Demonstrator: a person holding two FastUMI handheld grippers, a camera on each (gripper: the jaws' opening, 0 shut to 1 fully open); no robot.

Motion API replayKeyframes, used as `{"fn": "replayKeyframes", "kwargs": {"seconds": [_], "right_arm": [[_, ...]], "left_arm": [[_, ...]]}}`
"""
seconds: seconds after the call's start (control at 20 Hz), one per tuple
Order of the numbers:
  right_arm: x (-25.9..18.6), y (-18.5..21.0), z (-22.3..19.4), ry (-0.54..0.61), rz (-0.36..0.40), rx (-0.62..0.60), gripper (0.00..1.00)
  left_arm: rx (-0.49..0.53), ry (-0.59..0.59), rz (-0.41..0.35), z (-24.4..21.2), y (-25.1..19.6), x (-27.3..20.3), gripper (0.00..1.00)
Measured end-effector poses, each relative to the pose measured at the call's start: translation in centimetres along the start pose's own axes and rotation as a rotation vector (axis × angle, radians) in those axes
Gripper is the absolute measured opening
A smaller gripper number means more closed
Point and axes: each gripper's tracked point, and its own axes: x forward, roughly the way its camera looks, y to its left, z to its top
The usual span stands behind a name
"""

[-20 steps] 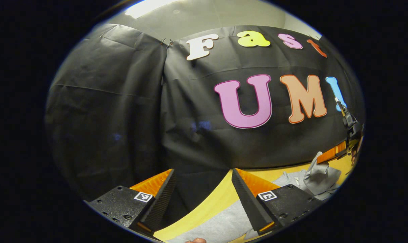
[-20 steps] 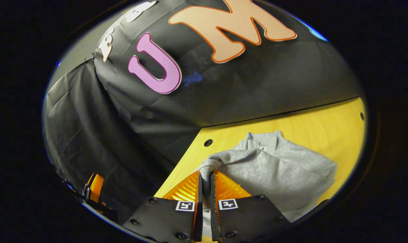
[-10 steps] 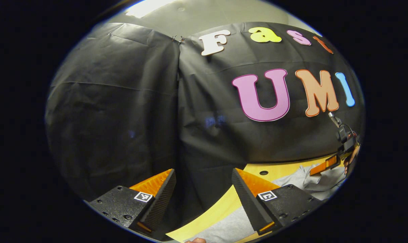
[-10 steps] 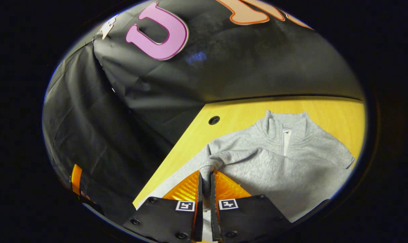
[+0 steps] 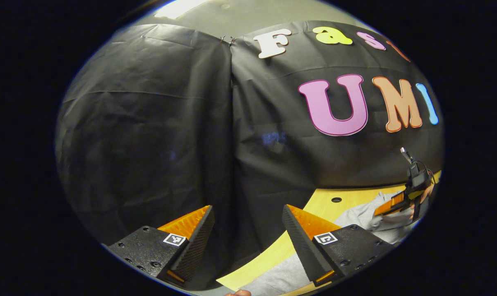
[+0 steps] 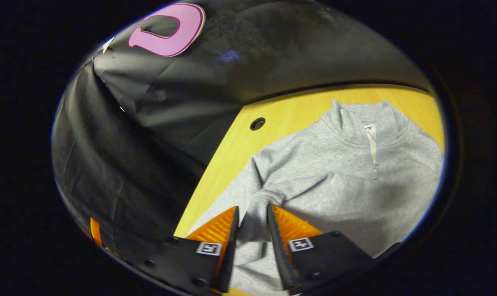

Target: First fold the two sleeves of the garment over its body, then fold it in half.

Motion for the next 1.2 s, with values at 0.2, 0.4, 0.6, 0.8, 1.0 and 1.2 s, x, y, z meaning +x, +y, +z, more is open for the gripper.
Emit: {"fn": "replayKeyframes", "kwargs": {"seconds": [0.2,0.4,0.6,0.8,1.0,1.2], "right_arm": [[-1.6,0.0,1.8,-0.092,-0.03,-0.084,0.95],[-4.8,0.1,3.2,-0.184,-0.049,-0.163,0.96],[-8.8,-0.7,3.5,-0.246,-0.076,-0.248,0.96],[-11.9,-2.9,3.7,-0.294,-0.142,-0.349,0.96],[-14.7,-5.0,4.4,-0.347,-0.203,-0.379,0.96],[-16.4,-6.9,5.4,-0.377,-0.245,-0.351,0.96]], "left_arm": [[-0.012,0.051,-0.028,-2.5,-0.3,0.1,0.97],[-0.045,0.155,-0.083,-7.0,-1.4,0.2,0.97],[-0.094,0.309,-0.16,-12.6,-2.7,-0.5,1.0],[-0.15,0.472,-0.183,-18.0,-3.4,-2.0,0.94],[-0.146,0.575,-0.196,-22.3,-3.8,-3.2,0.96],[-0.165,0.658,-0.197,-25.0,-3.9,-4.4,0.96]]}}
